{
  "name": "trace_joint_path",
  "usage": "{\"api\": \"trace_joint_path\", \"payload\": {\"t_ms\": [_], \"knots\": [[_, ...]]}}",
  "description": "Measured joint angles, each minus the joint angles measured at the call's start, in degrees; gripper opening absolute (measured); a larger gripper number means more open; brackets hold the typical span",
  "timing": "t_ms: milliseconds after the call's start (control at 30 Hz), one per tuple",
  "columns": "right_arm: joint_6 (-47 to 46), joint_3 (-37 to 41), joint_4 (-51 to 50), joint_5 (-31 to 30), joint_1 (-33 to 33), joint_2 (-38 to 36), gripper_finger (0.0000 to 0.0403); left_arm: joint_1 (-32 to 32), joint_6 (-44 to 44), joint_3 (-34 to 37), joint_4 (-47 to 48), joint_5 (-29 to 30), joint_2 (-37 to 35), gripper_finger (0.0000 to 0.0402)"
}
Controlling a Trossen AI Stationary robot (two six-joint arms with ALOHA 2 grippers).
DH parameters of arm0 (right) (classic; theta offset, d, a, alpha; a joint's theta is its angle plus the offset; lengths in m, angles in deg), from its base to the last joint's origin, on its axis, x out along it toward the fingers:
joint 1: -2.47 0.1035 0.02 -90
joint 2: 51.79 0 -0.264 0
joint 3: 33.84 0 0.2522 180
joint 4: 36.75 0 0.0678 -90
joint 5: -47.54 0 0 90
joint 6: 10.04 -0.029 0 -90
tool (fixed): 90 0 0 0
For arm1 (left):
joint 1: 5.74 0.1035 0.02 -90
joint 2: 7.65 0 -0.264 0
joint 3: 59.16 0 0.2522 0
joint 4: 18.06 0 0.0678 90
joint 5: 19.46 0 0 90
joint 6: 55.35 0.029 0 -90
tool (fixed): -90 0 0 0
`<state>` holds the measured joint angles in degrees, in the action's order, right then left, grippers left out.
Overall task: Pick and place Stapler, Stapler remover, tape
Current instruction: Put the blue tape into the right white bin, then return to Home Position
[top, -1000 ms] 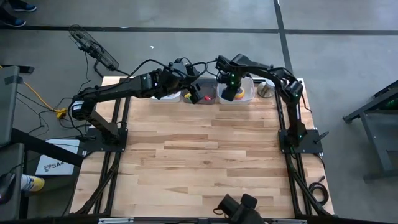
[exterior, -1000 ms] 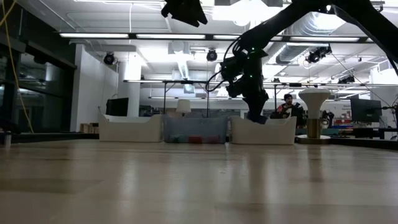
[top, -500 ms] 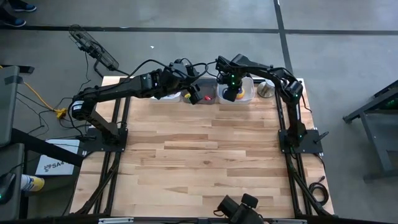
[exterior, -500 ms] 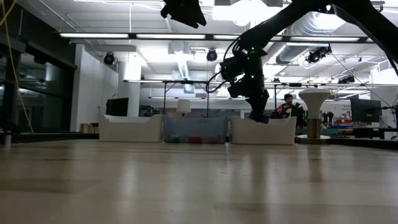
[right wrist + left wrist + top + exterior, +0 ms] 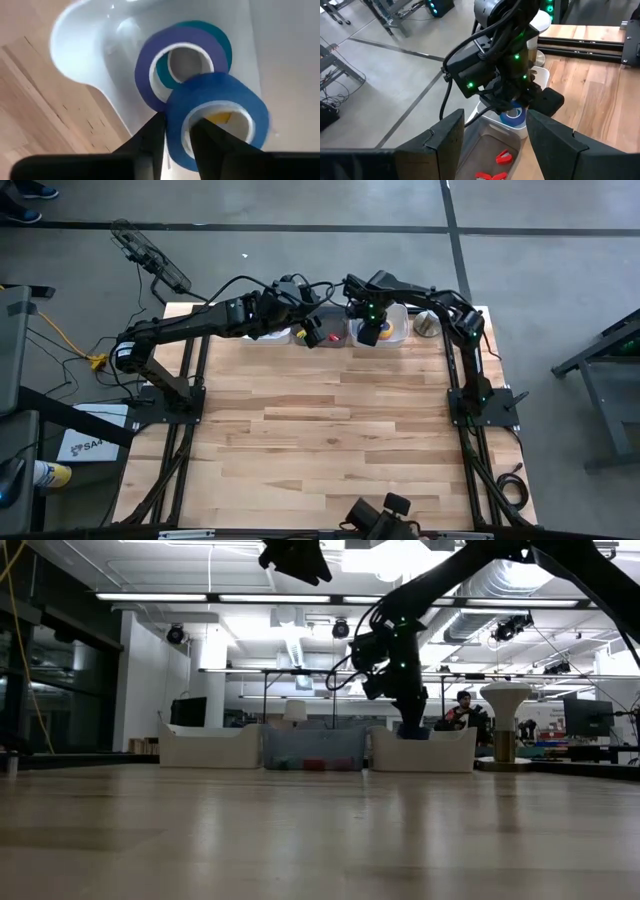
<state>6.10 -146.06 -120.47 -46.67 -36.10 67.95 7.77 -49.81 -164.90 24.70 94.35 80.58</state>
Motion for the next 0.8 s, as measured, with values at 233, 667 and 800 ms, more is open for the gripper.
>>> {"api": "trace_joint_path", "payload": {"t_ms": [233,667,800], "knots": [[-1.5,0.0,0.7,-2.6,0.1,0.0,0.011,0.0,0.1,0.0,0.8,-0.1,0.0,0.0209],[-8.3,-0.1,-0.5,1.5,1.1,-0.5,0.0174,0.0,0.6,0.0,4.6,-1.4,-5.2,0.0209],[-10.2,-0.1,-0.5,0.6,2.4,-1.2,0.0192,0.0,0.6,0.0,5.7,-2.7,-6.8,0.0209]]}}
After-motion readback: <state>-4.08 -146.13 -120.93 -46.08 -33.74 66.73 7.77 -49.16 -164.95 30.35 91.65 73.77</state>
